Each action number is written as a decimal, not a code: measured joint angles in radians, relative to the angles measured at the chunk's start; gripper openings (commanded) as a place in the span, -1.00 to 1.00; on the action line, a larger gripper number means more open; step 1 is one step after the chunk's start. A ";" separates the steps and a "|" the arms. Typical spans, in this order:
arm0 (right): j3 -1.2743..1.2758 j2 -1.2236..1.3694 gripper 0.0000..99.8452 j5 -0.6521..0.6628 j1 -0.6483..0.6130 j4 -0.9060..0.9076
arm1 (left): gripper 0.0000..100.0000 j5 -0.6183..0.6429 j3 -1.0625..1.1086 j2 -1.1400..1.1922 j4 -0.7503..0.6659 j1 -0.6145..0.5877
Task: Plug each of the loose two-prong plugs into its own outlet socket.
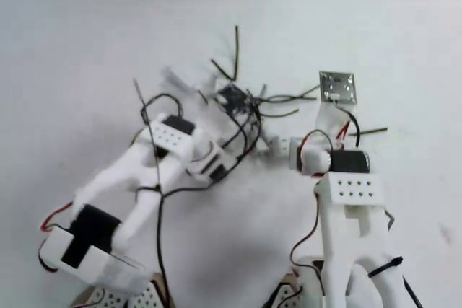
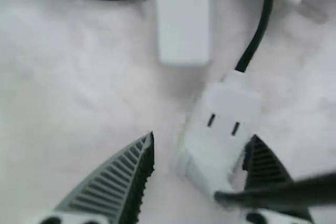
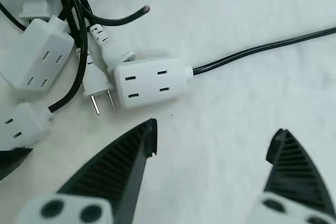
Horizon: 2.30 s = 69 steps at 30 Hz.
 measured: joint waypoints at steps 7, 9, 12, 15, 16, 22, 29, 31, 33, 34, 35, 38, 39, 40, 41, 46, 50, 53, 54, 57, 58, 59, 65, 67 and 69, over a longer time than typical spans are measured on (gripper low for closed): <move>0.000 0.006 -0.33 0.000 0.002 0.000 | -0.93 -0.002 0.011 0.002 0.000 0.043; 0.000 0.008 -0.34 0.000 0.002 0.000 | -0.95 -0.002 0.011 0.000 0.006 0.044; 0.000 0.009 -0.34 0.000 0.002 0.000 | -0.95 -0.005 0.011 -0.034 0.057 0.043; 0.000 0.009 -0.34 0.000 0.002 0.000 | -0.95 -0.026 0.011 -0.138 0.138 0.043; 0.000 0.009 -0.34 0.000 0.002 0.000 | -0.95 -0.028 0.011 -0.184 0.166 0.043; 0.000 0.009 -0.34 0.000 0.000 0.000 | -0.95 -0.035 0.011 -0.489 0.285 -0.011; 0.003 0.009 -0.33 0.000 0.000 0.000 | -0.95 -0.038 0.008 -0.578 0.249 -0.226; 0.015 0.009 -0.34 0.000 0.000 -0.006 | -0.95 -0.041 -0.020 -0.539 0.206 -0.285; 0.020 0.009 -0.34 0.000 0.000 -0.020 | -0.95 -0.063 -0.060 -0.474 0.158 -0.331; 0.025 0.009 -0.34 0.000 0.000 -0.025 | -0.95 -0.072 -0.084 -0.434 0.137 -0.347; 0.026 0.009 -0.34 0.000 0.000 -0.025 | -0.95 -0.075 -0.112 -0.390 0.115 -0.356; 0.028 0.009 -0.34 0.000 0.000 -0.026 | -0.95 -0.083 -0.224 -0.233 0.066 -0.397; 0.028 0.009 -0.34 0.000 0.000 -0.026 | -0.95 -0.084 -0.267 -0.178 0.054 -0.411; 0.028 0.009 -0.34 0.000 0.000 -0.026 | -0.95 -0.084 -0.315 -0.120 0.044 -0.423; 0.028 0.009 -0.34 0.000 0.000 -0.026 | -0.95 -0.084 -0.364 -0.058 0.038 -0.436; 0.028 0.009 -0.34 0.000 -0.008 -0.026 | -0.95 -0.084 -0.626 0.247 0.035 -0.477; 0.028 0.009 -0.34 0.000 -0.014 -0.026 | -0.79 -0.084 -0.819 0.454 0.037 -0.483; 0.028 0.009 -0.34 0.000 -0.014 -0.026 | -0.54 -0.084 -0.961 0.589 0.075 -0.485; 0.028 0.009 -0.34 0.000 -0.014 -0.026 | -0.46 -0.084 -1.005 0.628 0.095 -0.486; 0.028 0.009 -0.34 0.000 -0.014 -0.026 | -0.32 -0.046 -1.140 0.723 0.167 -0.502; 0.028 0.009 -0.34 0.000 -0.014 -0.026 | -0.29 -0.031 -1.188 0.747 0.201 -0.508; 0.028 0.009 -0.34 0.000 -0.014 -0.026 | -0.28 -0.023 -1.235 0.767 0.236 -0.514; 0.028 0.009 -0.34 0.000 -0.014 -0.026 | -0.23 -0.014 -1.517 0.807 0.503 -0.525; 0.028 0.009 -0.34 0.000 -0.012 -0.026 | -0.22 -0.011 -1.606 0.807 0.597 -0.525; 0.028 0.009 -0.34 0.000 -0.014 -0.026 | -0.23 -0.011 -1.700 0.807 0.687 -0.525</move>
